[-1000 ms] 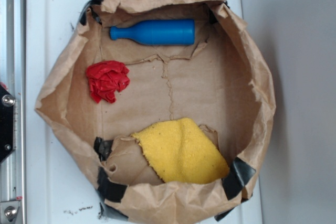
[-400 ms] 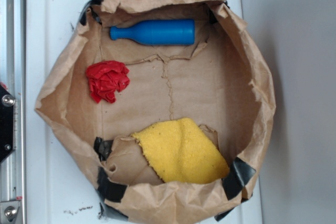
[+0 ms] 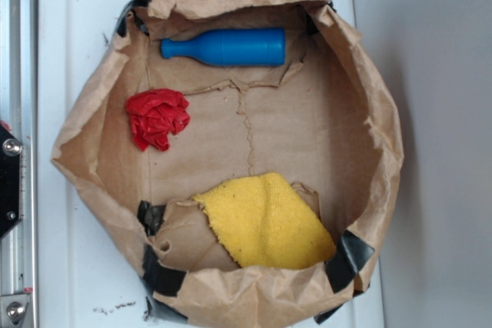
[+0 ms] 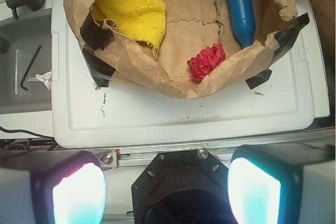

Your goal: Grab the yellow cloth.

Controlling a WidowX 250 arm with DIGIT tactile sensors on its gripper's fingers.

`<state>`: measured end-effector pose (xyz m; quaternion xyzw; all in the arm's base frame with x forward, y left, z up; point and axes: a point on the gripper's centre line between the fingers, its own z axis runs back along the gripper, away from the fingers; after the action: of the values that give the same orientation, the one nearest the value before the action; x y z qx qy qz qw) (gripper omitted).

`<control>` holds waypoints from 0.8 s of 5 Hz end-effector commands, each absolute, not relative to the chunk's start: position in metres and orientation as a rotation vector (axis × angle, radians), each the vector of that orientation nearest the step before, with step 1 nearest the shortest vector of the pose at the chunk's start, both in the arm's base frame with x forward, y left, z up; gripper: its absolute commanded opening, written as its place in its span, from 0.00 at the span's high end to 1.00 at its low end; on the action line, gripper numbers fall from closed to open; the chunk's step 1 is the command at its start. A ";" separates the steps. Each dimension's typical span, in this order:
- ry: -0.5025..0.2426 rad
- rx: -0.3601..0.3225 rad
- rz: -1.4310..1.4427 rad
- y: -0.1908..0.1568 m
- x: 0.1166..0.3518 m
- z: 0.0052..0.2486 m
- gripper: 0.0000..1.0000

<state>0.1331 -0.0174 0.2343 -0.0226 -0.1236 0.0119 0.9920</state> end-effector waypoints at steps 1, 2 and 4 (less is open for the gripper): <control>-0.266 -0.080 0.053 -0.036 0.163 0.242 0.00; -0.302 -0.077 0.075 -0.044 0.198 0.235 0.00; -0.367 -0.075 0.072 -0.023 0.263 0.216 0.00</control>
<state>0.2566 -0.0276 0.1962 -0.0380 -0.1505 0.0225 0.9876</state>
